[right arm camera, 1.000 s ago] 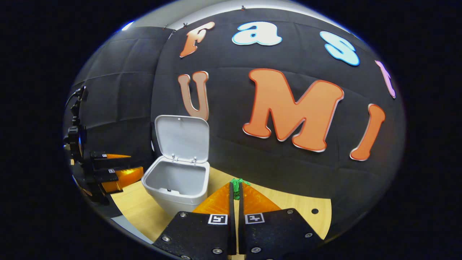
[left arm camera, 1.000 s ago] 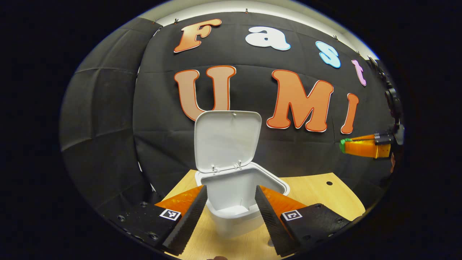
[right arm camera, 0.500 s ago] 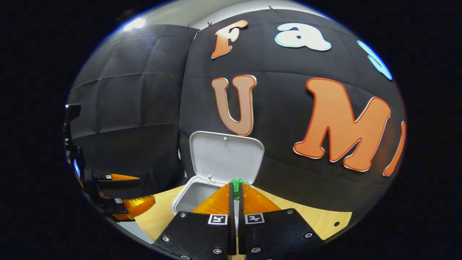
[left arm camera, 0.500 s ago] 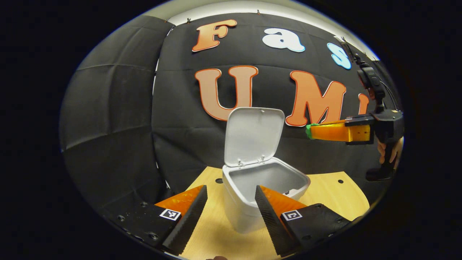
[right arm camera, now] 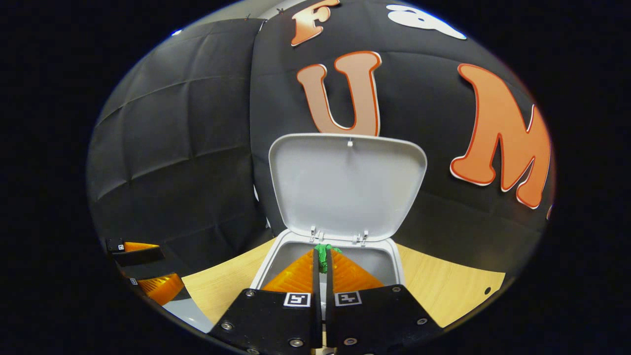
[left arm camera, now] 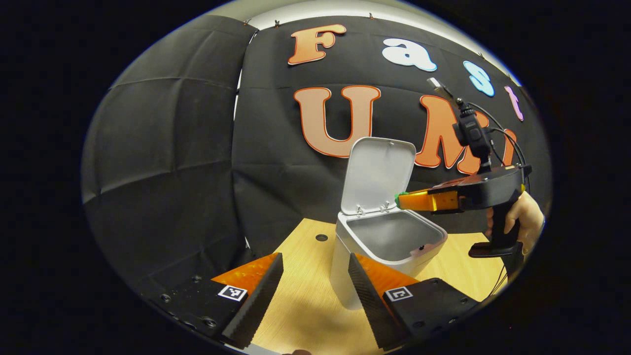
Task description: Press the lid of the desktop garbage bin to open it, pick up the crumpled paper on the desktop and throw it into the bin, then pick up the pop can on the desktop and drop it into the bin, and finally close the garbage bin lid.
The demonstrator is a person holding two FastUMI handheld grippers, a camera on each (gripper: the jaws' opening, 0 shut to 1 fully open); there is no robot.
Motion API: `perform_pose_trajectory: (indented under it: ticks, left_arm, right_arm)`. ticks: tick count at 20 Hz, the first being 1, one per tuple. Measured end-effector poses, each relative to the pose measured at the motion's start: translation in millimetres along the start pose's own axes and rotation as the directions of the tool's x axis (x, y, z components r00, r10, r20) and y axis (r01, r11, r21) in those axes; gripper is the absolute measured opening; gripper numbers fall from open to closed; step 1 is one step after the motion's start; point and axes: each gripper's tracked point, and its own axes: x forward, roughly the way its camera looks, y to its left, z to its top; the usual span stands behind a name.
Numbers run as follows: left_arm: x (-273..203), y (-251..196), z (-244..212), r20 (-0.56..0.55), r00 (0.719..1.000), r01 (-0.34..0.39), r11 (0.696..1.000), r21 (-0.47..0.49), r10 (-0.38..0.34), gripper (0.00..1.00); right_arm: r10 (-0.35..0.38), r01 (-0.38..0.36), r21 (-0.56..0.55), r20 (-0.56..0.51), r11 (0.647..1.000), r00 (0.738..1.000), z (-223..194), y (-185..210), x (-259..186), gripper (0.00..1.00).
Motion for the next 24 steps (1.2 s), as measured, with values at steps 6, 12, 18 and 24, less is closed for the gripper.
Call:
perform_pose_trajectory:
  ticks: [6,12,18,24]
  left_arm:
    - [0.1,5.5,0.8,0.004,1.0,-0.002,1.0,-0.003,0.002,0.86]
    - [3.9,-9.2,3.8,0.009,1.0,0.028,1.0,-0.005,-0.028,0.86]
    - [8.9,-41.6,20.7,0.042,0.997,0.069,0.998,0.006,-0.07,0.86]
    - [23.7,-96.9,33.9,0.058,0.987,0.149,0.988,0.049,-0.152,0.86]
  right_arm:
    - [-0.046,0.047,0.021,-0.077,0.999,0.996,-24.4,-9.3,10.5,0.59]
    - [-0.001,0.003,0.031,-0.051,1.0,0.999,-19.0,-7.1,-5.5,0.95]
    - [-0.06,0.056,0.087,0.044,0.995,0.997,5.9,-49.7,-55.0,0.95]
    - [-0.234,0.217,0.14,0.124,0.966,0.964,-3.3,-131.3,-118.7,0.95]
